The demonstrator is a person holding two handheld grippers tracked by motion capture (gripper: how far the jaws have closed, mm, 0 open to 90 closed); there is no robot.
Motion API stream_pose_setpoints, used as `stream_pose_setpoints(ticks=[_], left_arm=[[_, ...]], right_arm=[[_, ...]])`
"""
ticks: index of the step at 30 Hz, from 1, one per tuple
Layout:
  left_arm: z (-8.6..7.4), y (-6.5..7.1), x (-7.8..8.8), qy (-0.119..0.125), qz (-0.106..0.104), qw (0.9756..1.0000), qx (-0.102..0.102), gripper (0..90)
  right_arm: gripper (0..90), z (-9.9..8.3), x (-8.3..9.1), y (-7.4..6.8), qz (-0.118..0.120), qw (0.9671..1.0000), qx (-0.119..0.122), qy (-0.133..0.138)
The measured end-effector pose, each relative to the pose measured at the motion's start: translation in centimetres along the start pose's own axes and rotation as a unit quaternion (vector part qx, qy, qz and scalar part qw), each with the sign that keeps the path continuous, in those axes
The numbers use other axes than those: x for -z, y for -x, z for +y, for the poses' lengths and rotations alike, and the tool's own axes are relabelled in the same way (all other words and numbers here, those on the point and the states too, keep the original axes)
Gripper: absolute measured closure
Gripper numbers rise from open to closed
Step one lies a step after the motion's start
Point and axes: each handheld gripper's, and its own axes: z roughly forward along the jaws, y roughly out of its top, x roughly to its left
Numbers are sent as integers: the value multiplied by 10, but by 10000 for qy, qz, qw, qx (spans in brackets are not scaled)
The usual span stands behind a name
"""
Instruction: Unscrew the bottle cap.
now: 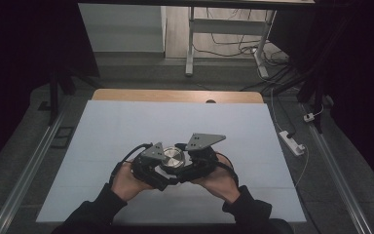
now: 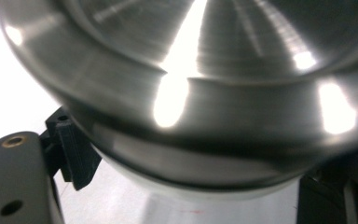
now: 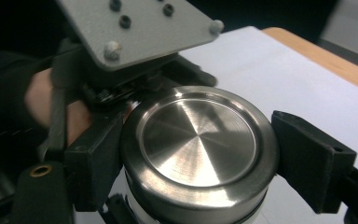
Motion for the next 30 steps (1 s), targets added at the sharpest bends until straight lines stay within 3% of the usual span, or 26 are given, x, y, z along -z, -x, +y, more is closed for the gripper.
stream_pose_setpoints(ticks=[1,2,3,4,6,7,8,9,10,11,12,15,16,17,18,20,21,22,24,26,27,28,30], left_arm=[[0,0,0,0,0,10000,0,158],[0,0,1,-11,-82,9999,-64,158],[0,0,2,-20,-171,9998,-135,158],[0,1,2,-8,-378,9989,-271,158],[0,1,1,11,-489,9982,-347,158],[0,3,1,49,-730,9961,-487,158],[0,3,1,49,-730,9961,-487,158],[0,6,-1,66,-884,9944,-569,158],[0,7,-2,53,-881,9944,-581,158],[0,7,-2,53,-881,9944,-581,158],[0,7,-2,60,-835,9950,-550,158],[0,3,1,98,-459,9984,-329,158],[0,3,2,105,-341,9990,-253,158],[0,3,2,105,-341,9990,-253,158],[0,2,2,78,-59,9998,-154,158],[0,2,1,83,41,9999,-79,158],[0,2,1,61,131,9999,-48,158],[1,3,0,31,283,9996,7,158],[1,4,0,22,327,9995,33,158],[2,6,-2,39,429,9990,97,158],[3,7,-2,29,454,9989,95,158],[4,8,-2,37,485,9988,94,158],[4,9,-1,-8,435,9991,21,158]], right_arm=[[197,0,0,0,0,10000,0,0],[197,0,2,6,348,9993,98,46],[197,0,2,6,348,9993,98,46],[197,-1,4,13,777,9967,226,90],[197,-3,6,18,1233,9916,369,139],[197,-4,6,21,1468,9880,440,174],[197,-6,6,24,1701,9839,501,202],[197,-7,7,26,1904,9799,549,237],[196,-8,7,28,2032,9769,597,265],[195,-9,7,29,2076,9760,605,260],[191,-9,7,29,2046,9770,542,269],[41,-5,11,25,1543,9873,342,176],[23,-2,13,24,1420,9894,243,172],[23,-2,13,24,1420,9894,243,172],[0,3,17,19,957,9953,122,115],[0,5,16,13,474,9989,-10,46],[0,5,16,13,474,9989,-10,46],[22,5,13,8,223,9996,-176,88],[52,5,8,1,30,9998,-187,39],[89,4,3,-6,-209,9998,-71,0],[89,4,3,-6,-209,9998,-71,0],[139,4,-1,-11,-379,9993,-12,9],[188,3,-1,-14,-546,9984,140,51]])
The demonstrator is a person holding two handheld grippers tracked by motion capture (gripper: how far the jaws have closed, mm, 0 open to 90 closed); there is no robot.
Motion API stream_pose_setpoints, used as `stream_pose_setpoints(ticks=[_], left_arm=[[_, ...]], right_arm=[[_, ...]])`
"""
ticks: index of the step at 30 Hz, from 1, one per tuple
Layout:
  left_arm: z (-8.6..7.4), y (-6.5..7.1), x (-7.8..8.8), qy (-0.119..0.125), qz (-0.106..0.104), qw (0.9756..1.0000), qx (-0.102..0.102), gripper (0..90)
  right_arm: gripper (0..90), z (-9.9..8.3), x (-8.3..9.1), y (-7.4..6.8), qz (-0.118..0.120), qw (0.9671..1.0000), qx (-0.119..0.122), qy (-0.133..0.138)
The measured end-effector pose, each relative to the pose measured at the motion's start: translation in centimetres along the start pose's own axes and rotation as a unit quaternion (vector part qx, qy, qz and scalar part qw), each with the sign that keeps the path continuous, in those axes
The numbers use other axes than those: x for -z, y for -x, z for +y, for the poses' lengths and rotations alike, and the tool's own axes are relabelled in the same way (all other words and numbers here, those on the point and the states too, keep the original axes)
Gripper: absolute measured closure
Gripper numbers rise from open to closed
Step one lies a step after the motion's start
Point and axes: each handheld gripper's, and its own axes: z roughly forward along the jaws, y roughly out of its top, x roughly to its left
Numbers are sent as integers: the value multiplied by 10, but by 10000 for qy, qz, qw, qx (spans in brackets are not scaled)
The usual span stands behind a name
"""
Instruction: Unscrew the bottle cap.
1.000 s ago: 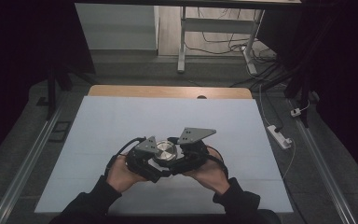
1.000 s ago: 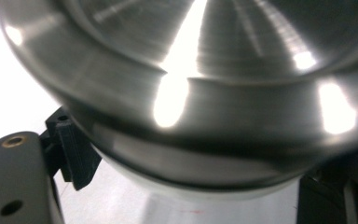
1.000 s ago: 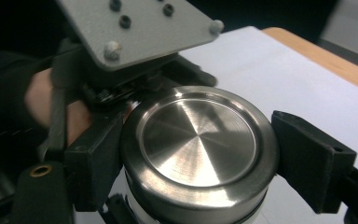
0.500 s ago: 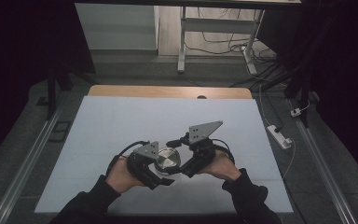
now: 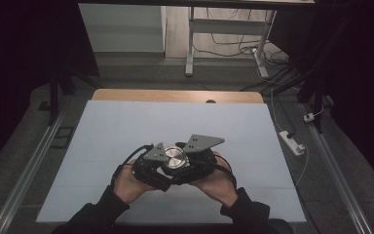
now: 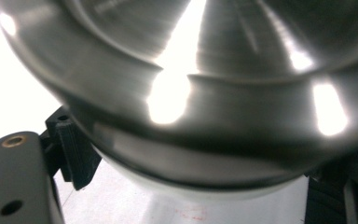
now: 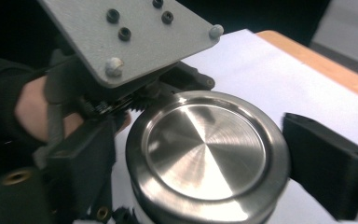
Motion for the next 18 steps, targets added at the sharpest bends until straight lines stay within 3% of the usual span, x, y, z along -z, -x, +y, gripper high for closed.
stream_pose_setpoints(ticks=[3,4,5,6,7,8,9,10,11,12,13,14,15,16,17,18], left_arm=[[0,-1,2,52,-257,9996,-95,158],[0,-1,2,52,-257,9996,-95,158],[-1,-2,4,118,-572,9981,-173,158],[-2,-3,4,120,-714,9970,-282,158],[-2,-3,4,120,-714,9970,-282,158],[-2,-2,4,127,-964,9944,-411,158],[-2,-2,4,127,-964,9944,-411,158],[-2,1,3,136,-1238,9904,-592,158],[-2,1,3,136,-1238,9904,-592,158],[-2,3,2,139,-1397,9877,-688,158],[-2,7,0,161,-1660,9822,-861,158],[-2,7,0,161,-1660,9822,-861,158],[-1,9,-1,156,-1737,9802,-938,158],[-1,11,-1,145,-1758,9796,-960,158],[0,11,-2,154,-1725,9803,-949,158],[0,11,-1,168,-1667,9817,-908,158]], right_arm=[[192,0,2,2,186,9998,-23,62],[192,0,3,4,325,9994,-24,90],[193,0,5,7,498,9987,-28,104],[193,-1,6,9,707,9974,-10,116],[192,-1,7,12,948,9954,22,126],[192,-2,8,15,1171,9930,71,114],[193,-3,8,18,1401,9900,124,106],[193,-4,9,20,1643,9861,201,112],[192,-5,9,22,1926,9809,238,147],[193,-7,10,24,2192,9752,280,147],[192,-8,11,26,2435,9692,347,163],[192,-10,12,27,2631,9637,413,184],[192,-10,12,27,2631,9637,413,184],[188,-13,13,28,2864,9566,480,251],[164,-13,13,29,2886,9563,410,224],[101,-12,12,29,2779,9600,303,169]])
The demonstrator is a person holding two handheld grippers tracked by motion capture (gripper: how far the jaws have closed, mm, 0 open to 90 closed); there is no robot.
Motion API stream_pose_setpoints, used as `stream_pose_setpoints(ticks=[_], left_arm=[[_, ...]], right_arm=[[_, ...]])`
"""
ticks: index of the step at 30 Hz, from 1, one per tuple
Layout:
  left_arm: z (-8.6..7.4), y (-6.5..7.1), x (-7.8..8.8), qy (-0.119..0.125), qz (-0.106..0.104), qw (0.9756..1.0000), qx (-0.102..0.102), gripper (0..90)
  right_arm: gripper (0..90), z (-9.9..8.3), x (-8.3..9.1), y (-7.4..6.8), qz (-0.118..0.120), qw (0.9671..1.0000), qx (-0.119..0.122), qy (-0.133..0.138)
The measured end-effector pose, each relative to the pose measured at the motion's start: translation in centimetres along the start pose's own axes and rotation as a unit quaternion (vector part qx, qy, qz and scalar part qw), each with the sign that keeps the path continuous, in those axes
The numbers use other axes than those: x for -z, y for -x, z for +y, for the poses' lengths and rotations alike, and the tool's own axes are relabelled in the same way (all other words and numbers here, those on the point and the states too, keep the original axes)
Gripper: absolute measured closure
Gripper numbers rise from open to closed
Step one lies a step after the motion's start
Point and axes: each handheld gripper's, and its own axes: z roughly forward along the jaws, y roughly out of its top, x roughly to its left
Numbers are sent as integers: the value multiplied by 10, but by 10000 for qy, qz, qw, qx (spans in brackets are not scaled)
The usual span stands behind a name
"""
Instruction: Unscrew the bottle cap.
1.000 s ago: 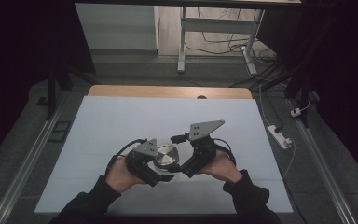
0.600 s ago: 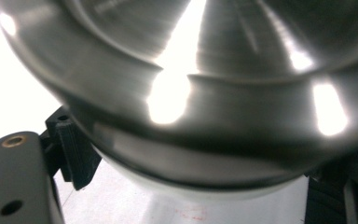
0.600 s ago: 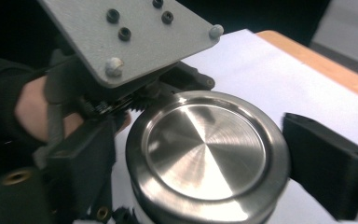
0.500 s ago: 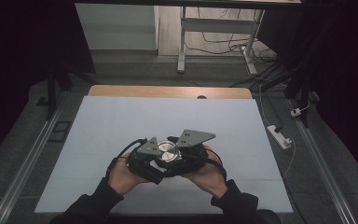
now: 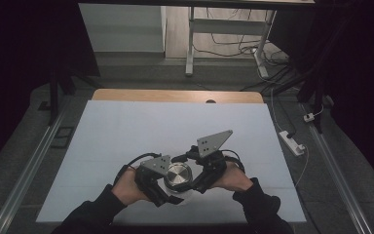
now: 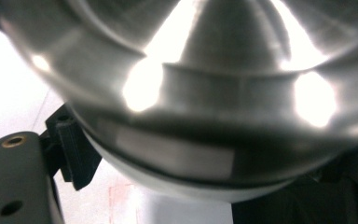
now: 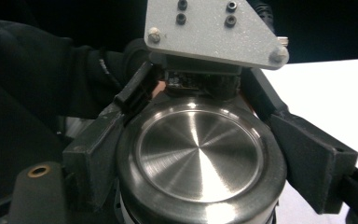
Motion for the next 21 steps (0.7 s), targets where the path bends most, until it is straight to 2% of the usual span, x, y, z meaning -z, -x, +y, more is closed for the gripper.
stream_pose_setpoints(ticks=[1,2,3,4,5,6,7,8,10,13,16,17,19,20,21], left_arm=[[0,-2,3,18,286,9994,173,158],[0,-2,3,18,286,9994,173,158],[-1,-6,8,40,624,9973,392,158],[-1,-6,8,40,624,9973,392,158],[-2,-7,10,43,801,9956,488,158],[-5,-11,12,100,1096,9911,753,158],[-6,-12,13,106,1232,9887,846,158],[-6,-12,13,106,1232,9887,846,158],[-7,-14,14,134,1385,9852,1004,158],[-7,-13,12,66,1533,9823,1072,158],[-5,-12,9,-16,1567,9824,1013,158],[-4,-11,8,-18,1564,9826,1004,158],[-3,-10,7,-38,1426,9853,942,158],[-3,-10,7,-38,1426,9853,942,157],[-4,-10,8,-54,1342,9872,860,157]], right_arm=[[54,2,1,0,-260,9996,-73,-73],[30,3,2,0,-424,9990,-141,-38],[18,5,5,-1,-544,9983,-195,7],[9,7,6,-2,-740,9970,-243,14],[6,10,7,-4,-1024,9944,-260,-51],[8,12,7,-6,-1313,9910,-229,-133],[13,14,5,-9,-1588,9868,-265,-188],[29,15,2,-11,-1810,9828,-303,-209],[51,15,-5,-14,-2151,9756,-364,-233],[65,14,-16,-16,-2477,9678,-443,-91],[99,13,-23,-18,-2762,9600,-450,30],[155,12,-24,-19,-2774,9599,-409,31],[190,11,-25,-20,-2739,9611,-365,22],[192,11,-24,-20,-2695,9623,-361,12],[192,11,-24,-20,-2695,9623,-361,12]])
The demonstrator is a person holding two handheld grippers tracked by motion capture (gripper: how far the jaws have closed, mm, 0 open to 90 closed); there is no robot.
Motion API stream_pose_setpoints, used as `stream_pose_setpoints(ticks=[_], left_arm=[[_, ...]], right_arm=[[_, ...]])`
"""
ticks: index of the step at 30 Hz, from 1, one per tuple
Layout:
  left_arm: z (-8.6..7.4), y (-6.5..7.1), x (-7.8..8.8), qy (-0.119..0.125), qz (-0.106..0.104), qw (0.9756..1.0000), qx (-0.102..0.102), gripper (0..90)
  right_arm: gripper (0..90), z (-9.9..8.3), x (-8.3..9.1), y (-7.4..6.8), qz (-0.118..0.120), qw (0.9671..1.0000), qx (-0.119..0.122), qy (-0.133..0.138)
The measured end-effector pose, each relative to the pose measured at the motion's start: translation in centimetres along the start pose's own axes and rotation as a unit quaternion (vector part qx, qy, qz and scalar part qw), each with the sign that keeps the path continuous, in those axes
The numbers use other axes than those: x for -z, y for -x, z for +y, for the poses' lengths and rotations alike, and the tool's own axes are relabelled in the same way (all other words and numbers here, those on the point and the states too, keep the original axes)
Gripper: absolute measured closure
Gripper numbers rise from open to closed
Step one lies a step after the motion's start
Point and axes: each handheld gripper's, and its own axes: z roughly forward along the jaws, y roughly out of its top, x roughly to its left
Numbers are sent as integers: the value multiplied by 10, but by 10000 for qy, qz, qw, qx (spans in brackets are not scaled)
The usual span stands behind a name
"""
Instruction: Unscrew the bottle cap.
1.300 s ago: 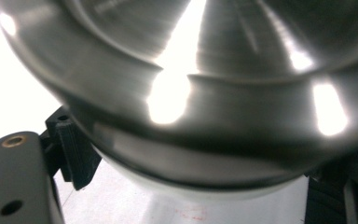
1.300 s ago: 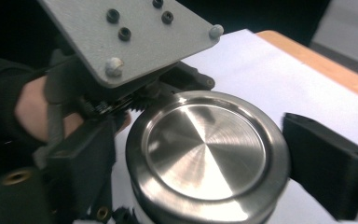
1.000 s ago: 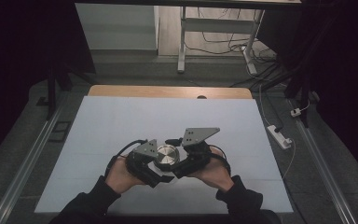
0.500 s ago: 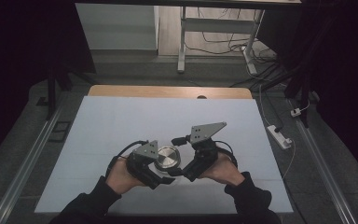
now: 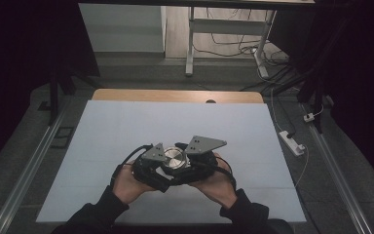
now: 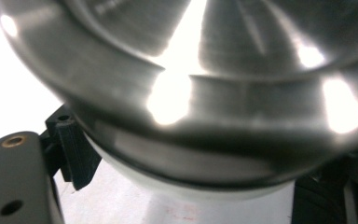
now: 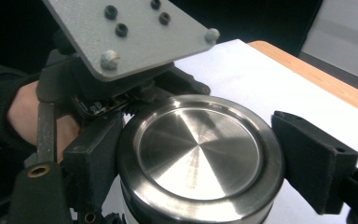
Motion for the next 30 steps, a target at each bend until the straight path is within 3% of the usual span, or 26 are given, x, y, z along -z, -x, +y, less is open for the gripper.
stream_pose_setpoints(ticks=[1,2,3,4,5,6,7,8,9,11,12,13,14,15,16,17,18,19,20,21,22,23,25,30], left_arm=[[0,0,2,102,-301,9994,-97,158],[0,0,2,102,-301,9994,-97,158],[0,0,3,152,-441,9988,-139,158],[0,1,4,161,-585,9979,-231,157],[1,2,5,148,-721,9966,-367,157],[1,3,5,166,-854,9951,-467,158],[2,7,5,192,-1137,9912,-646,158],[2,10,4,200,-1269,9889,-750,158],[2,10,4,200,-1269,9889,-750,157],[4,15,1,185,-1485,9847,-893,158],[5,17,-1,191,-1556,9838,-873,157],[5,17,-1,191,-1556,9838,-873,157],[7,17,0,146,-1337,9878,-787,157],[7,17,0,146,-1337,9878,-787,157],[7,16,2,133,-1168,9905,-719,157],[7,12,5,126,-850,9950,-516,157],[7,12,5,126,-850,9950,-516,157],[6,9,6,150,-719,9965,-400,157],[5,7,7,156,-562,9978,-303,157],[3,3,8,180,-331,9993,-83,158],[3,2,8,183,-263,9995,-28,157],[3,2,8,183,-263,9995,-28,157],[2,1,7,173,-177,9997,39,157],[3,2,6,161,-94,9998,83,157]], right_arm=[[193,1,3,3,287,9996,22,-15],[193,1,3,3,287,9996,22,-15],[194,1,5,5,488,9988,36,17],[194,2,8,10,939,9955,111,63],[194,2,8,10,939,9955,111,63],[194,2,10,13,1217,9924,159,64],[194,1,13,19,1770,9839,225,87],[194,1,14,21,2053,9782,290,102],[194,-1,15,23,2341,9715,362,134],[193,-6,15,28,2891,9561,400,261],[187,-8,14,30,3050,9512,370,281],[154,-9,14,32,3095,9500,294,287],[98,-8,14,32,2923,9557,250,250],[64,-7,14,32,2738,9613,191,223],[41,-4,15,32,2579,9658,137,218],[19,-1,18,32,2395,9706,68,235],[19,-1,18,32,2395,9706,68,235],[17,6,25,29,1850,9825,-36,231],[17,10,27,26,1496,9886,-20,166],[27,12,29,22,1199,9927,22,123],[39,14,29,18,918,9957,-2,77],[39,14,29,18,918,9957,-2,77],[58,14,23,9,490,9987,-107,5],[104,8,6,-5,-8,9999,-80,-116]])
